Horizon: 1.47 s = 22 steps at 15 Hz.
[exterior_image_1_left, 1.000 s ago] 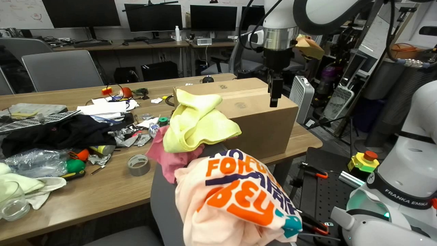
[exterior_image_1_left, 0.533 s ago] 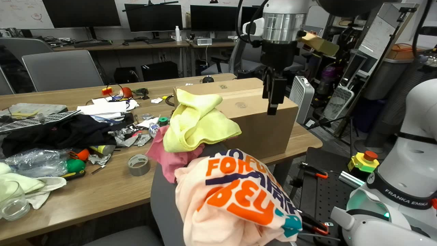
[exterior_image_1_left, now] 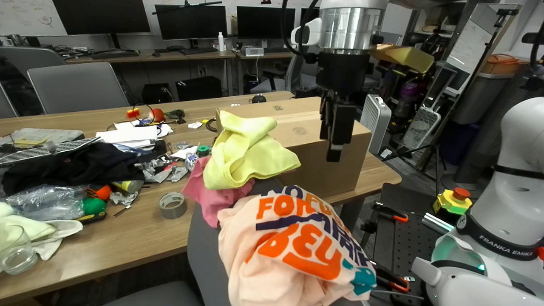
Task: Remove the t-shirts and yellow towel from the backrest of the chair and put them on the brown box
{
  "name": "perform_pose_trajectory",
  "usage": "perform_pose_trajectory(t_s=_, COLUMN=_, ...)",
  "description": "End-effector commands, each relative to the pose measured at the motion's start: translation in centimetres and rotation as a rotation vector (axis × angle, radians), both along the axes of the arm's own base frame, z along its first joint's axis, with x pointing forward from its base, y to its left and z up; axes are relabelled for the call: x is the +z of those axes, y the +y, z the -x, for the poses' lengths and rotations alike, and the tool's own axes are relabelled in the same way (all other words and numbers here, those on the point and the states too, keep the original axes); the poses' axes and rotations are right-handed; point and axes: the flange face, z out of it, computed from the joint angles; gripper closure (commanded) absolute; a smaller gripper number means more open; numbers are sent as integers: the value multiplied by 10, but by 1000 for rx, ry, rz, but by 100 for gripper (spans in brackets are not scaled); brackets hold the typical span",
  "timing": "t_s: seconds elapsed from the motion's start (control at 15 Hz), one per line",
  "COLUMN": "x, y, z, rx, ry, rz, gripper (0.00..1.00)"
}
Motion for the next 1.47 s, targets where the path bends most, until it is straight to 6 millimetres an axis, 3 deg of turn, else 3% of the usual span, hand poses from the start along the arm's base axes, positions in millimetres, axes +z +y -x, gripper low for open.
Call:
perform_pose_trajectory(t_s=0.0, x=12, y=23, z=-11, rx=-42, ry=33, rz=-62, gripper=0)
perform_pose_trajectory(t_s=0.4, x=1, y=58, z=-13, rx=-59, ry=40, rz=-52, gripper=0)
perform_pose_trajectory(t_s=0.87, x=-11, y=108, z=6, rx=-41, ry=26, rz=-5, gripper=0)
perform_pose_trajectory(t_s=1.4, x=8, y=142, z=17, rx=-32, ry=13, rz=-23, gripper=0)
